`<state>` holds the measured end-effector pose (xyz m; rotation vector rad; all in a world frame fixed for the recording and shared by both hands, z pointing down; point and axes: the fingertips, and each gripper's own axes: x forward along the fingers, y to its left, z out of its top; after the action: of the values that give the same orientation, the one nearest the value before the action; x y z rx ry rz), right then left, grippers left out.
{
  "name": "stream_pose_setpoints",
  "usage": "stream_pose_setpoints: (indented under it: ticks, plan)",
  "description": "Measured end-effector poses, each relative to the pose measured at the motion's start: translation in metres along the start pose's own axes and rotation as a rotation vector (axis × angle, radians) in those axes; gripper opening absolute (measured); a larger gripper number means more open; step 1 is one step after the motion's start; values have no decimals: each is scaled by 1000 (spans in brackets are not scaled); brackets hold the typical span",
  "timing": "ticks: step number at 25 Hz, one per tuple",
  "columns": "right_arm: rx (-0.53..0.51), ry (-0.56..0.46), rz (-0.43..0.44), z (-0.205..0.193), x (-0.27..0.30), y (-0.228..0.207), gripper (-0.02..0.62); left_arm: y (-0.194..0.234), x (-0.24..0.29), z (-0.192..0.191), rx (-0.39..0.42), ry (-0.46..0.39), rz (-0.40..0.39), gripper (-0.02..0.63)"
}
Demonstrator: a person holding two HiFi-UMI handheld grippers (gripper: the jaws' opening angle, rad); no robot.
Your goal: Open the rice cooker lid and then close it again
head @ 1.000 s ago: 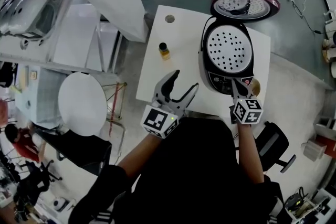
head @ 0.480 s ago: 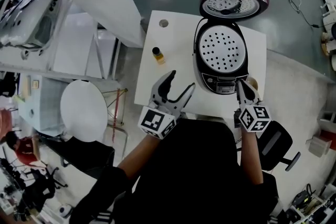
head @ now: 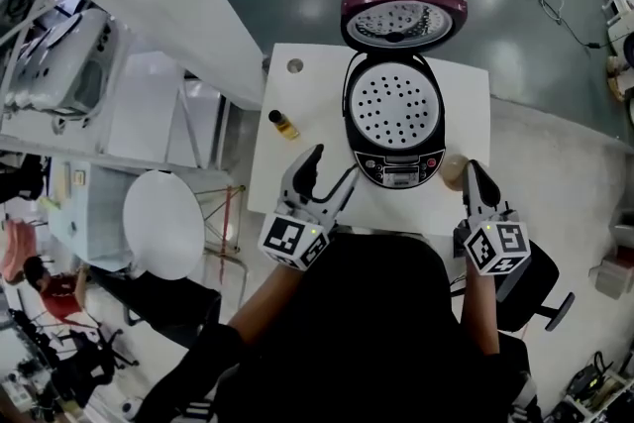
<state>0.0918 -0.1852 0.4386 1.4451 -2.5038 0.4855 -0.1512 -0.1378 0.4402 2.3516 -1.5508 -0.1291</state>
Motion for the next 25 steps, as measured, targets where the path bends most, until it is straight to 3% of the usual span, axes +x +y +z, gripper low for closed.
stream_pose_setpoints:
  ticks: [11,17,25]
  plan:
    - [34,0,7,-6,-15,-43,0,-38,44,19,46,-21,-11,273]
    - [31,-34,44,5,-7,-46,0,-33,69,34,108,-4,-24,273]
    - [54,-41,75,3,3,-42,0,-17,98,87,169,-49,-55,274]
